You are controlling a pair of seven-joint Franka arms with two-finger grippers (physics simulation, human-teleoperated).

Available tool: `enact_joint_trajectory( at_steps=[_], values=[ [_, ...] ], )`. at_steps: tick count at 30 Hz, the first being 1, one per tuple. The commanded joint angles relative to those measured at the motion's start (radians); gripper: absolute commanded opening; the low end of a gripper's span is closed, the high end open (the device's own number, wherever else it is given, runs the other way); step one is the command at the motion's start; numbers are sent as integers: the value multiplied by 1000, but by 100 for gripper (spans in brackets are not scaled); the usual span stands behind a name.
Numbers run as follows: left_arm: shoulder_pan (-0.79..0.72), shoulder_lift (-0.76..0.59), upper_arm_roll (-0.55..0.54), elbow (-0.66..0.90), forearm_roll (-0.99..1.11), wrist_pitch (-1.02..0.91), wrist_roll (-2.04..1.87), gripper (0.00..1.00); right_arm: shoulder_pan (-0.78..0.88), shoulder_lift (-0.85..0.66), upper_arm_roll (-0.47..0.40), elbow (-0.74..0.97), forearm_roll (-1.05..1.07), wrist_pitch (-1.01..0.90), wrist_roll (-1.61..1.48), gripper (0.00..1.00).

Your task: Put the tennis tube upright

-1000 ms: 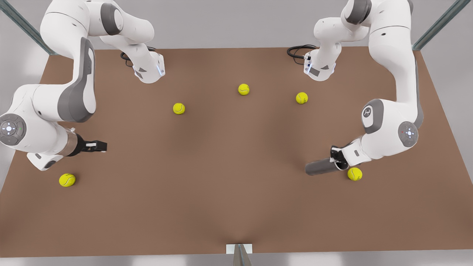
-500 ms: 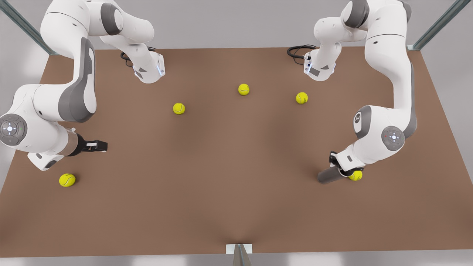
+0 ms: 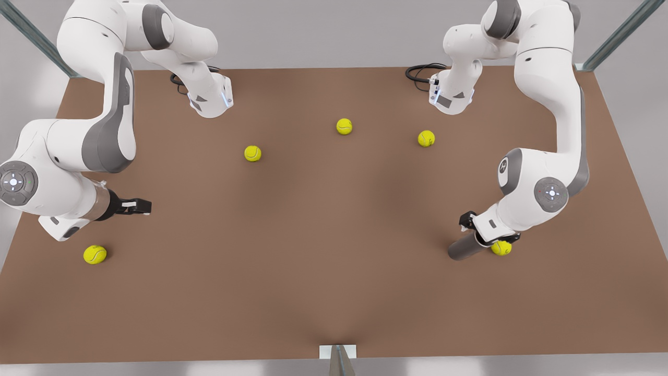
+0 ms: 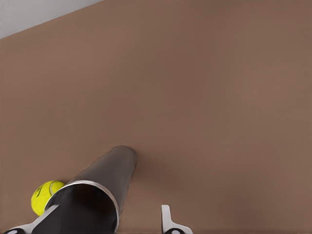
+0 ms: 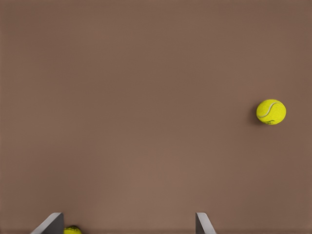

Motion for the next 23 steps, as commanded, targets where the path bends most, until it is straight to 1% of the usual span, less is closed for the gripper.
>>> enact_joint_trajectory(
  at_steps=[1, 5, 7, 8, 10, 11, 12, 14, 23],
  values=[
    [0, -1, 0, 1, 4, -8, -53, 100, 0, -1, 0, 0, 1, 0, 0, 100],
    [0, -4, 0, 5, 4, -8, -53, 100, 2, -1, 0, 0, 1, 0, 0, 100],
    [1, -9, 0, 46, 3, -11, -75, 100, 0, 0, 0, 0, 1, 0, 0, 100],
    [6, -7, 1, 108, 3, -70, -143, 100, 0, 0, 0, 0, 1, 0, 0, 100],
    [9, -9, 9, 235, 4, -271, -224, 100, 0, 0, 0, 0, 2, 0, 0, 100],
    [14, -16, 11, 275, 6, -363, -257, 100, 0, 0, 0, 0, 1, 0, 0, 100],
    [34, -44, 9, 275, 9, -397, -257, 100, -3, -1, -3, 0, 1, 0, 1, 100],
    [30, -81, 9, 269, 47, -403, -278, 100, -3, -1, -6, 2, -1, 3, 3, 100],
    [32, -91, 9, 260, 50, -403, -277, 100, 2, -4, -5, 10, -1, -50, 1, 100]
  ],
)
